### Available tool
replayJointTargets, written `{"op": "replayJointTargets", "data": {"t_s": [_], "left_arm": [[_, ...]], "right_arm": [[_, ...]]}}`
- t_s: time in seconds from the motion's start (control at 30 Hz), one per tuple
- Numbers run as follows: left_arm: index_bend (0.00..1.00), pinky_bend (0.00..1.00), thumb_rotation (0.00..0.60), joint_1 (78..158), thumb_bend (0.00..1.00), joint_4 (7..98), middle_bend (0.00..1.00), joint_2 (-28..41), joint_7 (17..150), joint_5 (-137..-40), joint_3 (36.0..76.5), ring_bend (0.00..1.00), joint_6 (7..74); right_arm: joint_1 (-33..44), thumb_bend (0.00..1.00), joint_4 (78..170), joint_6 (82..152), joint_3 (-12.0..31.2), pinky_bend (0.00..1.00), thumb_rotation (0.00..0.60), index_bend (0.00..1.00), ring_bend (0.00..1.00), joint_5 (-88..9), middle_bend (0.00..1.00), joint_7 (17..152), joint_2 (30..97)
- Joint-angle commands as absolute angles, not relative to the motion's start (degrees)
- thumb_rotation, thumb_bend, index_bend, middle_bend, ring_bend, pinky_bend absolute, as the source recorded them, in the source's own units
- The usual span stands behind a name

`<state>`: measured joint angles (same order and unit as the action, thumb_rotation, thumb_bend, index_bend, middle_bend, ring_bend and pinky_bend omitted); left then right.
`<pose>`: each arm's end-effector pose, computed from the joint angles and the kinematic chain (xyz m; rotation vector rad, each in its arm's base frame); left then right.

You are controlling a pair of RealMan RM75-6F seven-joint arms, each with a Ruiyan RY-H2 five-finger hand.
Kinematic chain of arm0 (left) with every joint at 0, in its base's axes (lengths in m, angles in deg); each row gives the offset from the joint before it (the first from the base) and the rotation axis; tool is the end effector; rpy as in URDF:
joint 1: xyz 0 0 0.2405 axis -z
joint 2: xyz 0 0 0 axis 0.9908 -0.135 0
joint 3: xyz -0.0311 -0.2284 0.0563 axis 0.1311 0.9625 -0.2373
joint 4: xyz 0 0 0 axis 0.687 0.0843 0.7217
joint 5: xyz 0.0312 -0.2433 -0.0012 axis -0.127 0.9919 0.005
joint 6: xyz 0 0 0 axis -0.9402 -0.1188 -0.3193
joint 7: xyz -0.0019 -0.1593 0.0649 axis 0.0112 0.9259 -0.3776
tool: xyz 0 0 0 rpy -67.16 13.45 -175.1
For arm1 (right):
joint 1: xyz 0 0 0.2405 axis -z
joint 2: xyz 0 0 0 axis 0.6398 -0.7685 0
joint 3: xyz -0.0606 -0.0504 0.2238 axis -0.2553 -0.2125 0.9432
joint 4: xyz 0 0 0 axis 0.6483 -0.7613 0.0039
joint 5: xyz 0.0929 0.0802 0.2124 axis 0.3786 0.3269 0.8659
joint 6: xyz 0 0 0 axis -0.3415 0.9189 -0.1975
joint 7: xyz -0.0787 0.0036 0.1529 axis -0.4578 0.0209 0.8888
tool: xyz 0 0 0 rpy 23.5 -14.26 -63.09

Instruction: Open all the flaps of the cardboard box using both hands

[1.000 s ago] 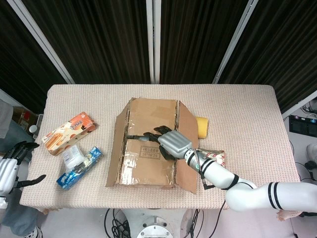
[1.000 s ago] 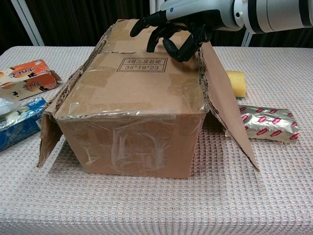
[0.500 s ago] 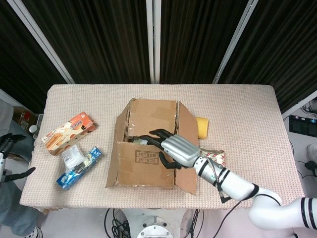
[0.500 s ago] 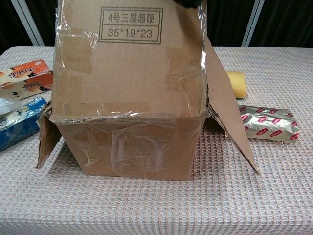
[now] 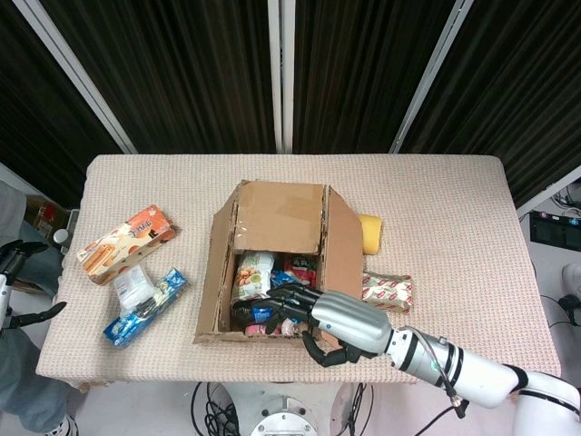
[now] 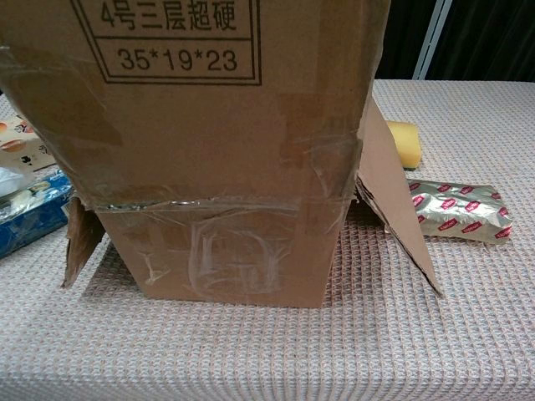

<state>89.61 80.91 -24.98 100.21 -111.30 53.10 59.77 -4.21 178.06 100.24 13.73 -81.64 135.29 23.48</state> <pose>-0.2859 0.2312 0.1750 -1.3009 -1.0360 -1.1030 0.0162 -0.2401 0.0782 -2.2495 1.5400 -1.4274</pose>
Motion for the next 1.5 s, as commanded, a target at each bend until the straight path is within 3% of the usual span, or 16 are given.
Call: {"op": "replayJointTargets", "data": {"t_s": [0.03, 0.27, 0.43, 0.57, 0.7, 0.9, 1.1, 1.17, 1.27, 1.5], "left_arm": [[0.2, 0.2, 0.6, 89.9, 0.05, 81.1, 0.19, -24.8, 99.8, -111.4, 53.2, 0.1, 59.4], [0.2, 0.2, 0.6, 90.1, 0.05, 81.3, 0.19, -24.8, 99.5, -111.1, 53.3, 0.1, 59.0], [0.2, 0.2, 0.6, 90.1, 0.06, 81.2, 0.19, -24.6, 99.4, -111.2, 53.2, 0.1, 58.8], [0.2, 0.2, 0.6, 90.4, 0.06, 81.1, 0.19, -24.6, 99.2, -111.3, 53.4, 0.1, 58.7], [0.2, 0.2, 0.6, 91.8, 0.06, 81.9, 0.19, -24.8, 97.6, -111.6, 54.4, 0.1, 58.1], [0.19, 0.2, 0.6, 96.8, 0.07, 84.4, 0.19, -22.7, 92.0, -113.9, 56.2, 0.1, 54.6], [0.15, 0.2, 0.6, 104.7, 0.07, 85.3, 0.19, -17.0, 85.4, -116.6, 58.3, 0.1, 48.2], [0.12, 0.2, 0.6, 107.1, 0.07, 84.9, 0.18, -15.0, 84.1, -116.7, 59.2, 0.1, 46.2], [0.09, 0.2, 0.6, 111.3, 0.07, 83.1, 0.14, -11.2, 83.1, -116.9, 60.6, 0.1, 43.3], [0.04, 0.2, 0.6, 118.4, 0.07, 80.8, 0.09, -5.4, 80.4, -117.9, 61.1, 0.08, 37.5]], "right_arm": [[-5.8, 0.79, 174.4, 105.6, 8.2, 0.0, 0.6, 0.0, 0.0, -93.6, 0.27, 149.2, 18.7], [-6.9, 0.79, 171.1, 110.6, 5.7, 0.0, 0.6, 0.0, 0.0, -95.0, 0.27, 153.2, 17.8], [-6.2, 0.79, 169.9, 111.4, 5.4, 0.0, 0.6, 0.0, 0.0, -92.5, 0.27, 148.1, 17.8], [-4.1, 0.79, 169.4, 112.2, 5.6, 0.0, 0.6, 0.0, 0.0, -88.8, 0.24, 139.4, 18.2], [2.0, 0.78, 169.5, 116.7, 6.9, 0.0, 0.6, 0.0, 0.0, -81.0, 0.16, 120.5, 18.7], [12.9, 0.57, 169.1, 129.8, 8.7, 0.0, 0.6, 0.0, 0.0, -67.7, 0.02, 86.2, 23.1], [19.7, 0.15, 167.9, 135.8, 7.3, 0.0, 0.6, 0.0, 0.0, -61.8, 0.0, 81.0, 22.5], [21.6, 0.08, 166.7, 137.8, 7.0, 0.0, 0.6, 0.0, 0.0, -61.3, 0.0, 81.6, 22.6], [24.7, 0.03, 164.1, 140.9, 6.6, 0.0, 0.6, 0.0, 0.0, -60.0, 0.0, 83.8, 23.2], [28.4, 0.01, 158.5, 140.9, 6.3, 0.0, 0.6, 0.0, 0.0, -56.7, 0.0, 94.2, 23.2]]}}
